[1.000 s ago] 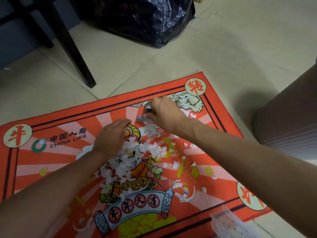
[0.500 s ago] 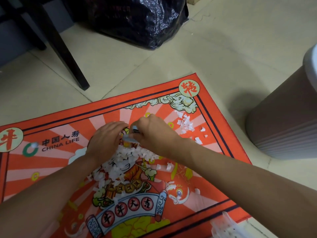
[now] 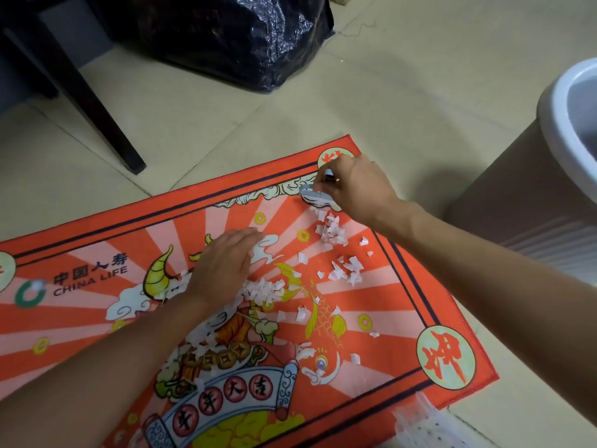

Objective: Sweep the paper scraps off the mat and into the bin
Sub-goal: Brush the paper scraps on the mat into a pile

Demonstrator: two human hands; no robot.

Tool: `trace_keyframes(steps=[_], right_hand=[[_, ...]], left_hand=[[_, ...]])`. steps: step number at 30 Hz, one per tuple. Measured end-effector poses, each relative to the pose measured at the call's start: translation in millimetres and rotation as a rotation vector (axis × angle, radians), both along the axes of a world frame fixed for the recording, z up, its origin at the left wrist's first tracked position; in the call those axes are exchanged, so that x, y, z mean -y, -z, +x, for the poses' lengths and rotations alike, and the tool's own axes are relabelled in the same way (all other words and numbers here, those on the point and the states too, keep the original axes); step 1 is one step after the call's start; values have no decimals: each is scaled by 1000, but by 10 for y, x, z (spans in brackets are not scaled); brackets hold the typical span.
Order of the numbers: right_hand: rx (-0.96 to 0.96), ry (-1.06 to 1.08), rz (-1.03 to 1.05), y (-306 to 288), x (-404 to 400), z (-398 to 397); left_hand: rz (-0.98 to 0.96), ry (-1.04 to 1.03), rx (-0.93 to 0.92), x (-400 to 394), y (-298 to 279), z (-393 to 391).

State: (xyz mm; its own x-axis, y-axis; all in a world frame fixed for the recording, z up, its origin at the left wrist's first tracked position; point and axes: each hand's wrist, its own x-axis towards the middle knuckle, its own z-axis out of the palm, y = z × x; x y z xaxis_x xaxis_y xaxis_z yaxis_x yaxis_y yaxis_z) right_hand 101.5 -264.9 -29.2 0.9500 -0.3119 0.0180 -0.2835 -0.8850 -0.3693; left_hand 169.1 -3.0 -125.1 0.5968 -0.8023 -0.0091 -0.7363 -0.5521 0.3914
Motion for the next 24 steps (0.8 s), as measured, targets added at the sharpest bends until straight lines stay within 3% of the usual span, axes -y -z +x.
trace_keyframes(steps=[5, 11, 18, 24], right_hand=[[-5, 43, -46, 114, 72, -124], [9, 8, 68, 54, -78, -296], [-21, -147, 165, -23, -680, -511], [0, -280, 122, 15, -1137, -593]], left_hand=[[-1, -38, -38, 39, -39, -28], [13, -29, -80, 42, -47, 51], [59, -49, -100, 52, -47, 83], [79, -25, -162, 18, -55, 102]])
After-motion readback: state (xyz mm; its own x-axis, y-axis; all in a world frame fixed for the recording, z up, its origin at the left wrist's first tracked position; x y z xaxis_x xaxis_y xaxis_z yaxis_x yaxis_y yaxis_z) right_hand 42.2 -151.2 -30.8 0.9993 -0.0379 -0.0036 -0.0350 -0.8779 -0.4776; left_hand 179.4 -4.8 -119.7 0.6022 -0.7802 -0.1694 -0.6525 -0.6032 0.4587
